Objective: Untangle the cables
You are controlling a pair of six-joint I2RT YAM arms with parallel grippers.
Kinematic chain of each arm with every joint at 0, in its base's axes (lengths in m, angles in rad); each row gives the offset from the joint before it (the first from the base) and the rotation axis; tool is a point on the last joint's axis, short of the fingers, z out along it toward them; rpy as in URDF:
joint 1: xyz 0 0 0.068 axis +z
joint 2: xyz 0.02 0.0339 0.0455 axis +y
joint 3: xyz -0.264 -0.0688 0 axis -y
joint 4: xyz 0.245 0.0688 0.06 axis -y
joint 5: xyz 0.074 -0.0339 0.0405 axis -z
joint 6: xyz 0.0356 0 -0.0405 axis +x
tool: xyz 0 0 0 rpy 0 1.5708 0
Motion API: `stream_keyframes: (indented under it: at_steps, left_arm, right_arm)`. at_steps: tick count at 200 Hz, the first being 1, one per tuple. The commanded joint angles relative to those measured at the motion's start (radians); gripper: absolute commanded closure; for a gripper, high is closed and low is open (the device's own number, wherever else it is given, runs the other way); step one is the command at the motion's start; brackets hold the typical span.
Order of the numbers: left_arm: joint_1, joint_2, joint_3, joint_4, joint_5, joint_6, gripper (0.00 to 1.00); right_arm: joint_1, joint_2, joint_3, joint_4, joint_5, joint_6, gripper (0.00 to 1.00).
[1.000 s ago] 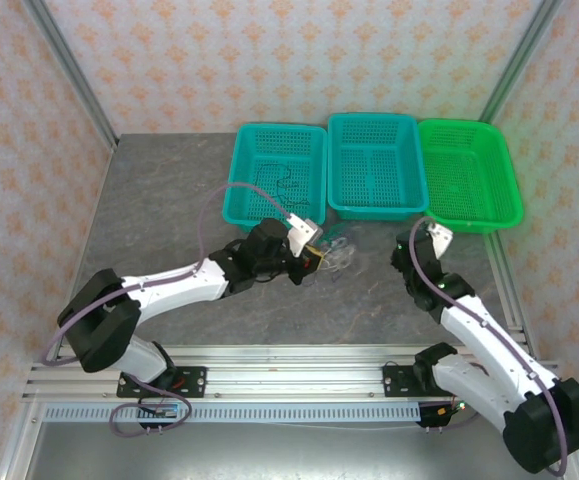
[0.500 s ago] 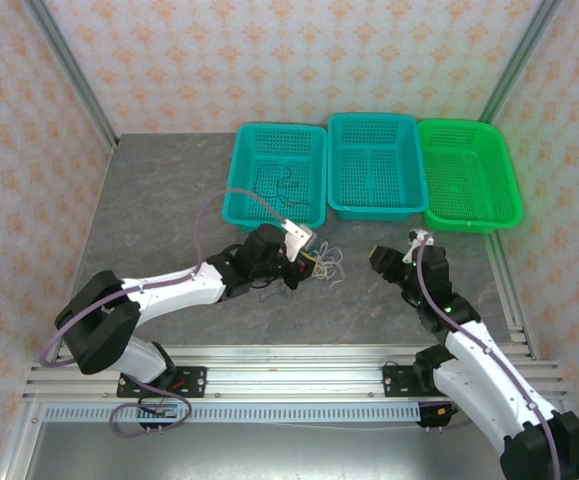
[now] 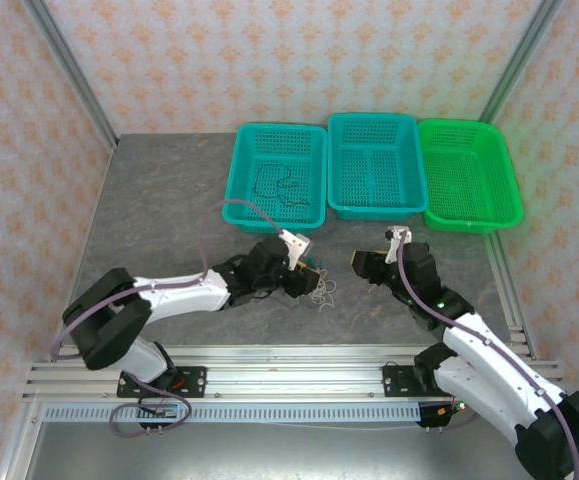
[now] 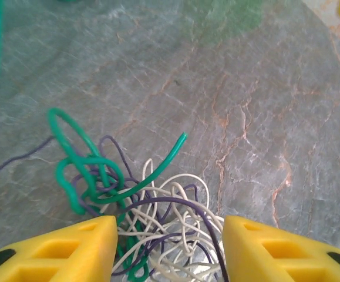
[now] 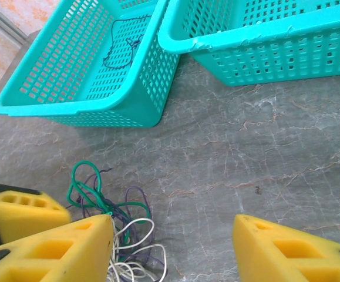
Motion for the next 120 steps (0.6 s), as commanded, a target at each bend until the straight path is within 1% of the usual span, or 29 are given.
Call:
stream_keyframes:
  at_steps: [1,19,40,50,61,71,88,100,112,120]
  left_arm:
    - [-0.002,-0.142,-0.016,-0.073,-0.073,-0.027,0.47]
    - [-0.001,-0.215,-0.043,-0.127,-0.059,-0.064,0.47]
    - [-0.006,-0.28,-0.091,-0.137,-0.037,-0.113,0.45]
    - [-0.012,-0.301,-0.111,-0.131,-0.009,-0.122,0.44]
    - [-0.034,-0.31,-0.12,-0.133,0.015,-0.122,0.43]
    - [-0.065,-0.31,-0.117,-0.15,0.012,-0.127,0.43]
    - [-0.124,-0.288,-0.106,-0.16,-0.043,-0.179,0.42]
    - [-0.155,-0.254,-0.081,-0.178,-0.106,-0.23,0.43]
    - [-0.181,-0.203,-0.03,-0.217,-0.162,-0.3,0.49]
    - [-0.203,-0.163,0.012,-0.257,-0.226,-0.333,0.55]
  right_arm:
    - [0.004,0.002,0.009,0.023,0.038,-0.007,0.43]
    - [0.004,0.006,-0.014,0.066,0.045,0.009,0.42]
    - [0.003,0.018,-0.015,0.082,0.033,0.019,0.42]
    - [0.003,0.026,-0.013,0.085,0.024,0.024,0.42]
    - [0.003,0.031,-0.009,0.083,0.013,0.032,0.41]
    - [0.003,0.033,-0.009,0.084,0.008,0.043,0.42]
    - [0.003,0.035,-0.01,0.086,0.005,0.061,0.41]
    - [0.004,0.033,-0.008,0.084,0.006,0.071,0.41]
    - [0.004,0.033,-0.009,0.083,0.013,0.084,0.41]
    - [0.003,0.033,-0.009,0.084,0.019,0.096,0.41]
